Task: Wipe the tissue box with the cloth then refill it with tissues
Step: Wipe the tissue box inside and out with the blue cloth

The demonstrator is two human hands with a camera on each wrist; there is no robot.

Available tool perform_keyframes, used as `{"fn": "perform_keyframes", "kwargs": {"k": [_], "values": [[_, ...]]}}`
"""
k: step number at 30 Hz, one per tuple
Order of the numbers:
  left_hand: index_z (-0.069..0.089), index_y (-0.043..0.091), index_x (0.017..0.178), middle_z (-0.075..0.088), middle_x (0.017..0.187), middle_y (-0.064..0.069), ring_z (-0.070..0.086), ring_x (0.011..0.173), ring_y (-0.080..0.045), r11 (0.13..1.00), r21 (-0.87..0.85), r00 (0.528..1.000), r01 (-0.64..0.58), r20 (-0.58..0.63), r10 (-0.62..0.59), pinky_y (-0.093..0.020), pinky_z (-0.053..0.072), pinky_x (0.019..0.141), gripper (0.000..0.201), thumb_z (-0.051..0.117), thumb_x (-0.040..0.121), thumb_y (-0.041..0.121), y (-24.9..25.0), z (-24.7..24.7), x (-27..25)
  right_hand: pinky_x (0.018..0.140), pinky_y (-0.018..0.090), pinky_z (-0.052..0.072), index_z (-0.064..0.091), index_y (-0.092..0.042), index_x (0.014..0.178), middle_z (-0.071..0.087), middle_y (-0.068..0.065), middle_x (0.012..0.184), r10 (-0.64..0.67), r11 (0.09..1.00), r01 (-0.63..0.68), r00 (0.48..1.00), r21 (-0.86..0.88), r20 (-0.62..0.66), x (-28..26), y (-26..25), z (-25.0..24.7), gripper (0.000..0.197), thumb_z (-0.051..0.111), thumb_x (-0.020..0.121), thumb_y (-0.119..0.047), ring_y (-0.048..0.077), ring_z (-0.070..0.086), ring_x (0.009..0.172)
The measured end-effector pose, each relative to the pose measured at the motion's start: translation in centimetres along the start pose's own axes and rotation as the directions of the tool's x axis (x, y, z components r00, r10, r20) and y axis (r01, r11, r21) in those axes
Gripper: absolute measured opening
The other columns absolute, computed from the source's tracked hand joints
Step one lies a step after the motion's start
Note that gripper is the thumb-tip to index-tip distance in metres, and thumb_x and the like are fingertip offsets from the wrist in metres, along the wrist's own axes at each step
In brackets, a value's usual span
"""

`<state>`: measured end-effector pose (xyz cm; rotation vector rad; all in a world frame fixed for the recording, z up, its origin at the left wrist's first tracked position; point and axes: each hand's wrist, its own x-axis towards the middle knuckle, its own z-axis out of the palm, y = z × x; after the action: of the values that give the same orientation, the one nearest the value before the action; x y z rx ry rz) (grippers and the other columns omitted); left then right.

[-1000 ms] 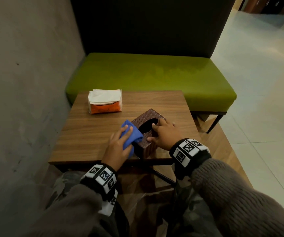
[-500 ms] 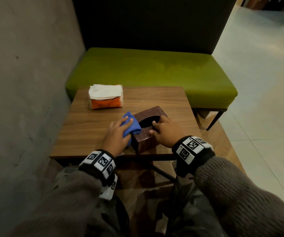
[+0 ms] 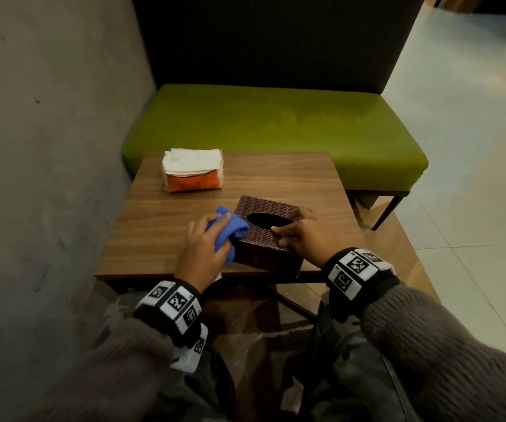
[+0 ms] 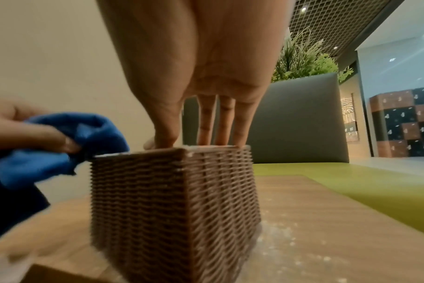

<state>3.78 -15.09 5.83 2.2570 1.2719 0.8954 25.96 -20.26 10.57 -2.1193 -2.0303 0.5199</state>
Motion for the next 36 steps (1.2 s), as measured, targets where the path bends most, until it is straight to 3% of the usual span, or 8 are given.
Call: {"fn": "perform_keyframes", "kwargs": {"k": [7,12,18,20,24,28,30,36], "values": [[0.043,0.015,0.140,0.043,0.138,-0.009,0.041,0.116,-0.031,0.995,0.068,0.997,0.075,-0.020,-0.074,-0.042,0.040,0.098,0.063,0.064,0.081,0.007,-0.2,1.6,-1.8,0.100,0.037,0.041,0.054,-0.030,0.138,0.049,0.008,0.130,-0.013,0.995,0.013,1.000,-0.098,0.005,-0.9,-1.1,0.7,0.042,0.056,0.096,-0.028,0.028,0.046,0.122],[0.035,0.020,0.143,0.039,0.141,-0.003,0.046,0.100,-0.022,0.945,0.104,0.933,-0.309,0.226,0.280,-0.037,0.046,0.086,0.067,0.052,0.079,0.026,2.3,3.5,-5.1,0.098,0.032,0.038,0.051,-0.020,0.141,0.054,0.006,0.132,-0.014,0.995,0.015,1.000,-0.096,0.018,-0.6,-1.0,-0.2,0.052,0.063,0.092,-0.029,0.025,0.049,0.123],[0.039,0.018,0.141,0.039,0.142,-0.008,0.039,0.120,-0.030,0.996,0.021,0.996,0.084,-0.023,-0.084,-0.048,0.038,0.101,0.069,0.064,0.079,0.003,0.2,2.4,-2.7,0.104,0.035,0.040,0.057,-0.016,0.136,0.053,0.003,0.138,-0.011,0.998,0.013,0.999,-0.063,0.037,-0.6,-0.4,-0.3,0.047,0.067,0.090,-0.021,0.023,0.049,0.127],[0.036,0.020,0.143,0.037,0.144,-0.006,0.040,0.117,-0.027,0.999,0.036,0.998,-0.020,0.065,0.018,-0.046,0.041,0.098,0.069,0.062,0.080,0.010,2.0,3.3,-3.5,0.102,0.033,0.040,0.060,-0.014,0.133,0.055,0.005,0.137,-0.015,0.997,0.017,0.999,-0.071,0.031,-0.4,-0.5,-0.3,0.045,0.067,0.089,-0.019,0.024,0.050,0.126],[0.032,0.024,0.143,0.039,0.142,-0.002,0.042,0.102,-0.018,0.931,0.038,0.902,-0.362,0.266,0.340,-0.039,0.048,0.086,0.067,0.050,0.078,0.026,3.6,4.3,-5.2,0.094,0.031,0.044,0.068,-0.010,0.122,0.060,0.008,0.129,-0.033,0.997,0.035,0.999,-0.064,0.033,0.0,-0.3,-0.4,0.034,0.065,0.088,-0.012,0.027,0.058,0.117],[0.040,0.021,0.141,0.040,0.141,-0.004,0.041,0.115,-0.025,0.997,0.023,0.993,-0.069,0.101,0.067,-0.045,0.041,0.097,0.067,0.063,0.080,0.009,1.2,2.9,-2.8,0.095,0.034,0.045,0.069,-0.011,0.120,0.059,0.004,0.130,-0.003,0.999,0.005,0.999,-0.039,0.038,0.1,-0.1,-0.5,0.038,0.073,0.085,-0.023,0.024,0.055,0.118],[0.043,0.018,0.139,0.042,0.140,-0.006,0.041,0.116,-0.028,0.999,0.031,0.999,-0.006,0.047,0.004,-0.047,0.040,0.098,0.064,0.063,0.080,0.006,1.1,2.6,-2.5,0.093,0.036,0.047,0.070,-0.013,0.118,0.060,0.005,0.128,0.017,0.999,-0.016,0.999,-0.043,0.033,0.3,-0.2,-0.4,0.037,0.074,0.083,-0.025,0.025,0.056,0.116],[0.034,0.025,0.142,0.041,0.141,-0.001,0.042,0.104,-0.018,0.929,0.042,0.902,-0.367,0.260,0.344,-0.035,0.046,0.086,0.066,0.052,0.078,0.025,3.5,3.7,-5.2,0.080,0.031,0.045,0.075,-0.011,0.105,0.062,0.010,0.116,-0.013,0.997,0.015,1.000,-0.069,0.022,0.2,-0.5,-0.3,0.021,0.065,0.086,-0.016,0.030,0.061,0.104]]}}
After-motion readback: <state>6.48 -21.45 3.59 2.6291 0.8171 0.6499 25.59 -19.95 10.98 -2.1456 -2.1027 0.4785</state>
